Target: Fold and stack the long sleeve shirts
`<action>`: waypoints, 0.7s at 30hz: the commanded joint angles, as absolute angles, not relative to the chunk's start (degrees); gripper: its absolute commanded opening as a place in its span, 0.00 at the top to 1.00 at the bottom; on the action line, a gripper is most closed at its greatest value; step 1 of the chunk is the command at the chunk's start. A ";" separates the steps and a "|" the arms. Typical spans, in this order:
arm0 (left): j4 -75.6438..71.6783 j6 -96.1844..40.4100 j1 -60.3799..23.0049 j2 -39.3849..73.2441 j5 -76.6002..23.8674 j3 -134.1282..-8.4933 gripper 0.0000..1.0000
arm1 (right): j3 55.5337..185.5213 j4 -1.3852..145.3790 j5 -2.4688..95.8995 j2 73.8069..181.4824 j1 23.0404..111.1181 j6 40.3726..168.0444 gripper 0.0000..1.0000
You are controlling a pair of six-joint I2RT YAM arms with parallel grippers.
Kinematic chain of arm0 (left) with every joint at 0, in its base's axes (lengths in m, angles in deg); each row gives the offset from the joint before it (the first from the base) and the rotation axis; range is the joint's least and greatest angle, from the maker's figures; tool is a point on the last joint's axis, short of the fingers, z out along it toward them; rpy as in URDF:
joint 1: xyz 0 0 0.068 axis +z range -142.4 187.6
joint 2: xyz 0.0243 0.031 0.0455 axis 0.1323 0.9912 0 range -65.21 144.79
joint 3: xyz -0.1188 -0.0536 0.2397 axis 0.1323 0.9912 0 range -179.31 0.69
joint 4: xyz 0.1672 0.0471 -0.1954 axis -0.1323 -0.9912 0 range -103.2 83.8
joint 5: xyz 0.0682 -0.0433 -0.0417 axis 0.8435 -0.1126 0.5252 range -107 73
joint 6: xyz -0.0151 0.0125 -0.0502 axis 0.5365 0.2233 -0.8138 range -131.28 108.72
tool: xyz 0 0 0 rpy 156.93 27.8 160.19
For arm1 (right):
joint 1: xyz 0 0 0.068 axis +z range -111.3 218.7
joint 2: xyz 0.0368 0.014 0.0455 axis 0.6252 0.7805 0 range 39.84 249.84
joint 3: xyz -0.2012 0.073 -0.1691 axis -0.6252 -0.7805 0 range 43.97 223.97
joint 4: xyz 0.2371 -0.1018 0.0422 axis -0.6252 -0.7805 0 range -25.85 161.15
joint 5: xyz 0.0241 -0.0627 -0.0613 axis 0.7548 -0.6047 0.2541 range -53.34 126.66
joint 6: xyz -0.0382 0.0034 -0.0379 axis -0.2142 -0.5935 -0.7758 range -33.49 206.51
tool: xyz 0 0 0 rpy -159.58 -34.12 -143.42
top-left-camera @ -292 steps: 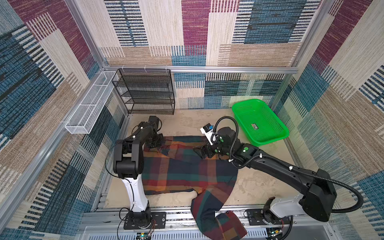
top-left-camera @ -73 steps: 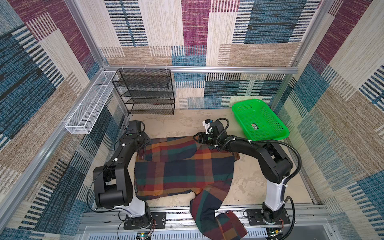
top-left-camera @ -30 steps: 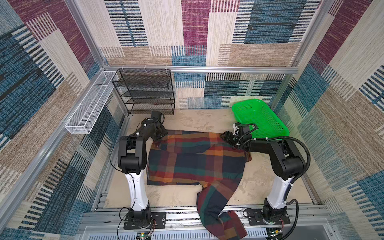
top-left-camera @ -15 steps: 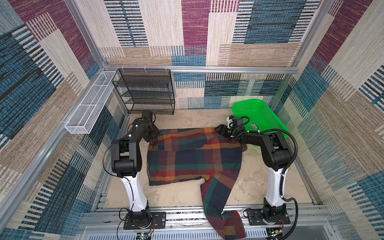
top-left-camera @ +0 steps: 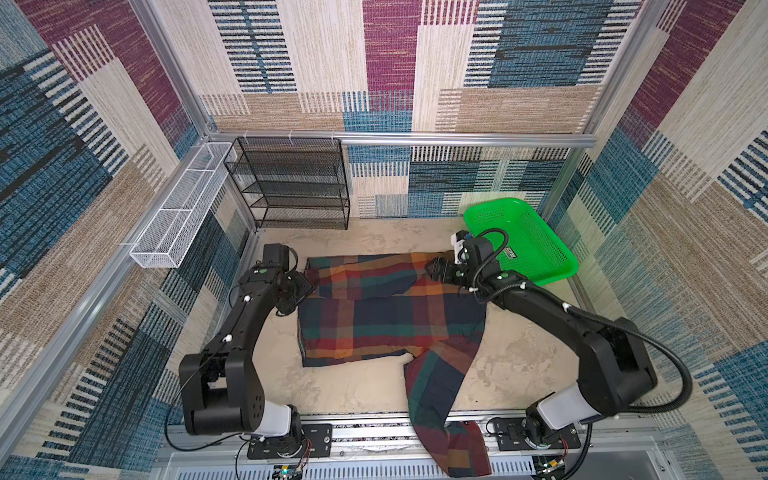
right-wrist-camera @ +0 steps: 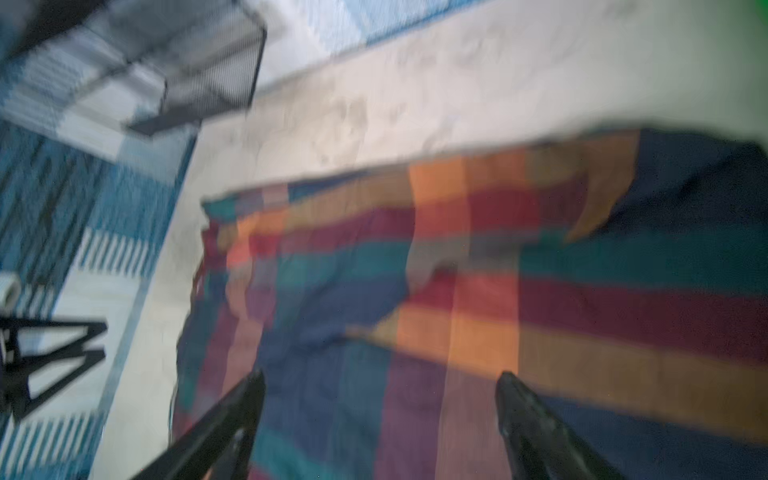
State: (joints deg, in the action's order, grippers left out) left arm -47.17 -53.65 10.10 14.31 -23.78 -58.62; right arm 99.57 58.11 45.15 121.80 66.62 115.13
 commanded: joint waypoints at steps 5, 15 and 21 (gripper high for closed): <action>-51.12 -59.20 7.34 1.63 -26.83 -46.32 0.36 | 84.17 40.46 40.20 98.50 79.33 125.26 0.11; -53.93 -61.71 6.02 -8.04 -26.58 -36.34 0.37 | 81.39 23.06 33.32 91.69 114.52 152.68 0.09; -53.89 -60.90 5.84 -6.13 -27.24 -34.40 0.39 | 83.11 25.00 32.40 99.29 128.78 161.09 0.11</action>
State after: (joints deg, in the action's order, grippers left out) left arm -53.38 -59.92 5.93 -6.41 -26.45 -34.99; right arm 81.75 25.32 34.84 97.25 125.00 153.71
